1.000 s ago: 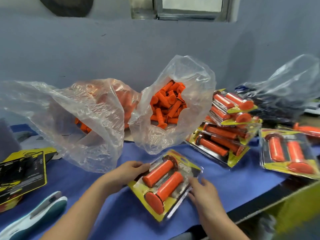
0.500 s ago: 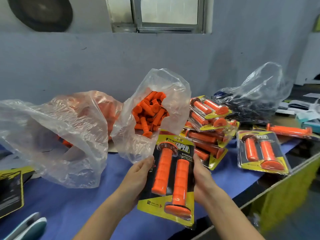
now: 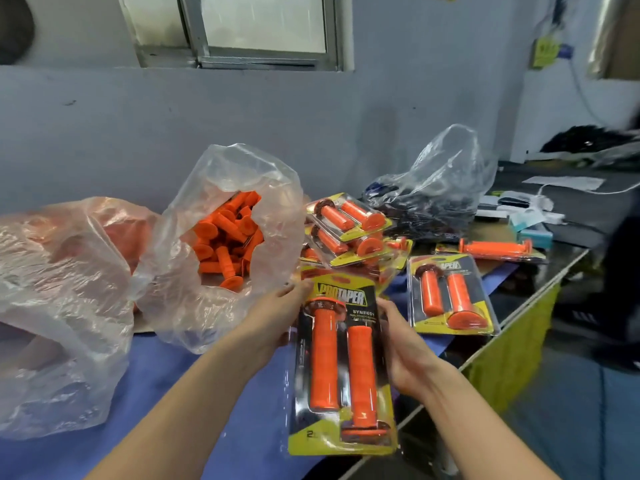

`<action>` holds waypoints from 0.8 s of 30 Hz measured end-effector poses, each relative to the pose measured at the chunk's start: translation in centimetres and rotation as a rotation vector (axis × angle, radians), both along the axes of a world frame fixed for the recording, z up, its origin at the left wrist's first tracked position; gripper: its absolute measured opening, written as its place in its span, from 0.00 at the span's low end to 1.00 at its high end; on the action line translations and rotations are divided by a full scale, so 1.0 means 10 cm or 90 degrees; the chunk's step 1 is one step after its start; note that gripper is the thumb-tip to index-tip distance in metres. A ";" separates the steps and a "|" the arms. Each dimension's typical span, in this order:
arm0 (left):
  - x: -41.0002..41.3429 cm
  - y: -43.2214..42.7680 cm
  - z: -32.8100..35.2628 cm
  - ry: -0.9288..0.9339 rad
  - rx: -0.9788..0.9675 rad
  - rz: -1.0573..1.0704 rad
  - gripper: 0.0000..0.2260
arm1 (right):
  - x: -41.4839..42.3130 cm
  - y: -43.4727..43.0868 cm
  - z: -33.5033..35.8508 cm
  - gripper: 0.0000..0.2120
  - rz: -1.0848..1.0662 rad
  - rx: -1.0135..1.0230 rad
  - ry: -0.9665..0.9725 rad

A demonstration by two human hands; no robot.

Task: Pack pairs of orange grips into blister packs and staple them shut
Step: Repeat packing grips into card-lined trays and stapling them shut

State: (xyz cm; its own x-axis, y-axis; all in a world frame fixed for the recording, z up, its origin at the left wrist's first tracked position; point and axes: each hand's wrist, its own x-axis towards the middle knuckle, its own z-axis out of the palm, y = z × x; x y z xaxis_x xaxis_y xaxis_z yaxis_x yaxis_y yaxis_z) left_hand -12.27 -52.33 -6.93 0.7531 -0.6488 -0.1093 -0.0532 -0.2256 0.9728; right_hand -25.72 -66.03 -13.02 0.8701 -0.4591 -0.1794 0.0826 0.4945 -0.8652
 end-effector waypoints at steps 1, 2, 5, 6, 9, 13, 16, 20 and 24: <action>0.01 -0.07 0.02 0.014 0.000 0.003 0.16 | -0.03 -0.07 0.03 0.27 0.003 0.005 -0.032; 0.00 -0.13 0.03 0.035 -0.008 -0.001 0.15 | -0.04 -0.12 0.06 0.27 0.004 0.001 -0.055; 0.00 -0.22 0.03 0.077 -0.053 -0.047 0.14 | 0.00 -0.23 0.15 0.23 -0.005 -0.042 -0.077; 0.01 -0.23 0.02 0.098 -0.069 -0.058 0.15 | 0.03 -0.26 0.16 0.23 -0.005 -0.058 -0.074; 0.03 -0.27 0.00 0.140 -0.090 -0.058 0.16 | 0.14 -0.29 0.19 0.23 -0.020 -0.028 -0.058; 0.01 -0.36 -0.05 0.151 -0.119 -0.022 0.16 | 0.30 -0.33 0.12 0.31 -0.132 0.024 0.021; 0.02 -0.43 -0.04 0.110 -0.113 -0.058 0.20 | 0.32 -0.39 0.09 0.37 -0.140 0.031 0.034; 0.04 -0.53 0.07 0.004 -0.111 -0.049 0.19 | 0.33 -0.53 0.09 0.35 -0.119 0.081 0.043; 0.02 -0.46 0.01 -0.125 0.027 -0.070 0.14 | 0.30 -0.72 0.19 0.32 -0.128 0.089 0.035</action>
State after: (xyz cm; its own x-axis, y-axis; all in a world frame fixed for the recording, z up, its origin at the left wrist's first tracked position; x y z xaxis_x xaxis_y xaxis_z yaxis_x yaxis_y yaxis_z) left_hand -12.06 -56.96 -6.85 0.6876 -0.7261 0.0030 -0.2672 -0.2491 0.9309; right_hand -22.73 -73.28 -11.17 0.7509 -0.5894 -0.2980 0.1456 0.5878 -0.7958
